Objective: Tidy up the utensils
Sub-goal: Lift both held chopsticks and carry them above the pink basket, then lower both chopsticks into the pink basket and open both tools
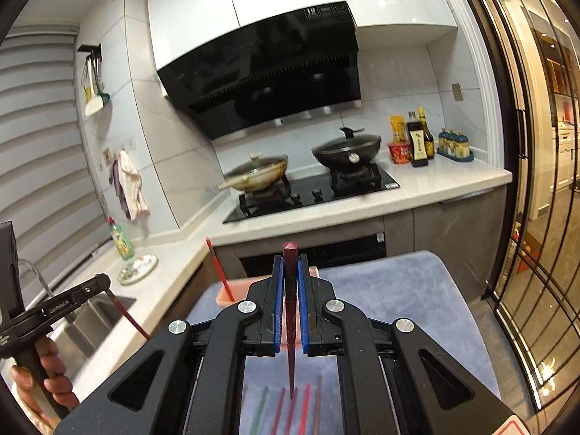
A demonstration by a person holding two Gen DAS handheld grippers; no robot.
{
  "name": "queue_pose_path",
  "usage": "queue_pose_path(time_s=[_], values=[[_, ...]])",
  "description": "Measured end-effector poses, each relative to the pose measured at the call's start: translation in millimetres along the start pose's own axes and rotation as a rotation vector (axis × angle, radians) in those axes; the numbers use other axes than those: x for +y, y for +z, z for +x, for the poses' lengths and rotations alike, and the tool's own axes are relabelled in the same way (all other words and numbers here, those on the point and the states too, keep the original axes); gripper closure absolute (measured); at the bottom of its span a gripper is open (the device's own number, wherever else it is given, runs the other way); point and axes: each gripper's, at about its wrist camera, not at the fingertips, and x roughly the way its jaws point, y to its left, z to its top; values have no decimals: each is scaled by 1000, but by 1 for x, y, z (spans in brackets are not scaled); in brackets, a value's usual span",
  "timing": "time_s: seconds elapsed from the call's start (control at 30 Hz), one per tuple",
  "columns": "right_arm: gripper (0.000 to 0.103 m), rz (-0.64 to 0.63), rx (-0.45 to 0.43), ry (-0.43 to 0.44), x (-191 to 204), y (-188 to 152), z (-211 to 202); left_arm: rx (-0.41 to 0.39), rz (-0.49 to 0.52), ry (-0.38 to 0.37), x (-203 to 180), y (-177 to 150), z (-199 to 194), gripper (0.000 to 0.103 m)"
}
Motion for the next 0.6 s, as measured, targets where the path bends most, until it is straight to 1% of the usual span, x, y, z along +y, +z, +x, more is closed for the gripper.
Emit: queue_pose_path(time_s=[0.13, 0.3, 0.37, 0.47, 0.6], values=[[96, 10, -42, 24, 10, 30, 22, -63, -12, -9, -7, 33, 12, 96], [96, 16, -77, 39, 19, 60, 59, -125, -2, 7, -18, 65, 34, 96], [96, 20, -81, 43, 21, 67, 73, -132, -6, 6, -20, 74, 48, 96], [96, 27, -77, 40, 21, 71, 96, -125, -14, 7, -20, 79, 67, 96], [96, 41, -51, 29, 15, 66, 125, -100, -16, 12, -19, 74, 93, 96]])
